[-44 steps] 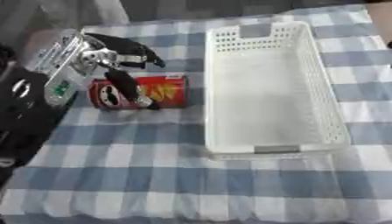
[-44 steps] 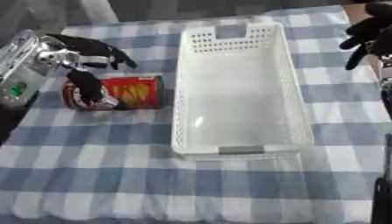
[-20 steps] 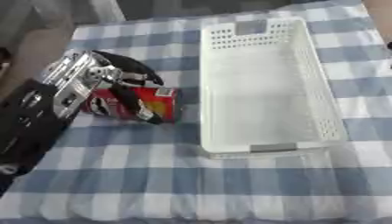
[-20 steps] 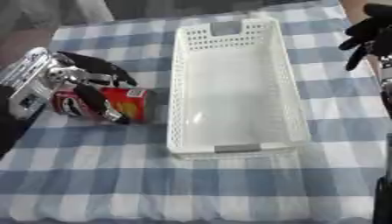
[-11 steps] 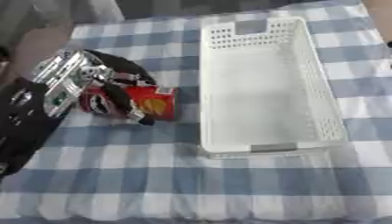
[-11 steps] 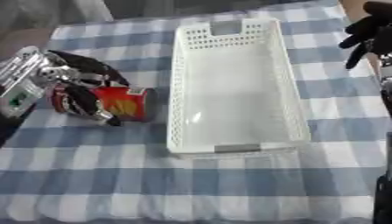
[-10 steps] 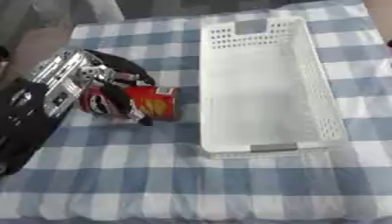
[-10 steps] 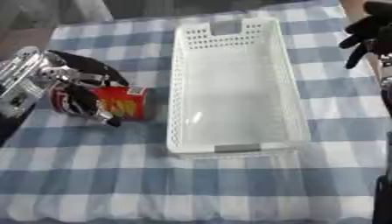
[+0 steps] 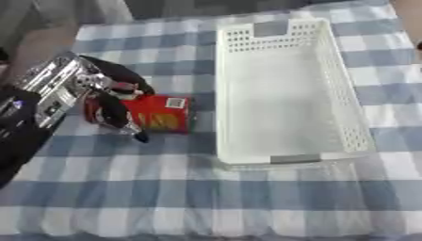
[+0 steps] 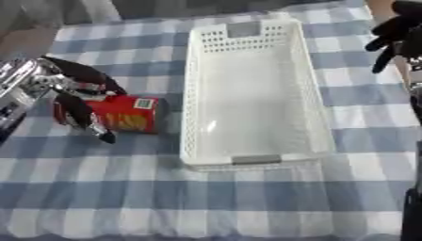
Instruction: Pick up objects on the table and place them in the box.
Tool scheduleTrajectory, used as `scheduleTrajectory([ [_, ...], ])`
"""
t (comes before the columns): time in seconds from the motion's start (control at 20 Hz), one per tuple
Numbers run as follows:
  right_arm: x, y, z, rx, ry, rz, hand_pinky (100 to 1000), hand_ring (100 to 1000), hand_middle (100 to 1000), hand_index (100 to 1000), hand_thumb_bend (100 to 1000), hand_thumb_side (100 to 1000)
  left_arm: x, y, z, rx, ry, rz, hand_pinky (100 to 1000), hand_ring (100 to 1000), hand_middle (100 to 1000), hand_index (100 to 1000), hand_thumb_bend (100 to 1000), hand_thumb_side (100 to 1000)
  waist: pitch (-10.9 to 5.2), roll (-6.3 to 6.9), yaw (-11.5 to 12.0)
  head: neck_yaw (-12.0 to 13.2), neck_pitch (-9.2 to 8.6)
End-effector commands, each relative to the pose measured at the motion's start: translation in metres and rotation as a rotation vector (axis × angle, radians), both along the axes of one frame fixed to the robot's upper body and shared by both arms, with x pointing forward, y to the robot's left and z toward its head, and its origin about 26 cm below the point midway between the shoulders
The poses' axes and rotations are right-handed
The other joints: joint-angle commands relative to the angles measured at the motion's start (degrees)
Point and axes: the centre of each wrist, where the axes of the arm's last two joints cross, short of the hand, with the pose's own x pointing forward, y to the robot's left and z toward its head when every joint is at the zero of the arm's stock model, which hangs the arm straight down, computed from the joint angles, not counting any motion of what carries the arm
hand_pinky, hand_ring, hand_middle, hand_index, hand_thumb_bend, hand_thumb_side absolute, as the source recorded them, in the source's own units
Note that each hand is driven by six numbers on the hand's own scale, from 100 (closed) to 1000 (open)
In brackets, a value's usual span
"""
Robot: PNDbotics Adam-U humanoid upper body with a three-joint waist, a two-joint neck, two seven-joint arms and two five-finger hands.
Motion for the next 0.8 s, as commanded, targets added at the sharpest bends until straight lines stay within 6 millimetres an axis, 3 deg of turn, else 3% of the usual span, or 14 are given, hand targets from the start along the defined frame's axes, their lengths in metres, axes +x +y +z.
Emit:
scheduleTrajectory([
  [0.05,0.000,0.003,0.007,0.002,-0.030,0.015,348,553,607,833,100,789,-0.002,0.003,0.012,0.031,-0.025,-0.004,758,838,900,999,667,786,-0.46,-0.33,0.2,0.1,-0.21],
  [0.25,0.001,0.004,0.008,0.002,-0.034,0.017,348,553,606,831,100,789,-0.002,0.002,0.011,0.022,-0.026,-0.004,753,833,899,996,655,778,-0.33,-0.45,0.3,0.1,-0.21],
  [0.5,0.001,0.004,0.008,0.000,-0.033,0.020,348,553,606,828,100,789,-0.003,-0.007,0.011,-0.012,-0.100,-0.008,683,781,868,982,650,651,-0.22,-0.43,0.3,-0.1,-0.21],
  [0.8,0.001,0.003,0.008,-0.002,-0.034,0.021,348,553,605,826,100,790,-0.005,-0.015,0.000,-0.021,-0.169,-0.017,682,771,856,974,643,630,-0.08,-0.35,0.2,-0.1,-0.21],
])
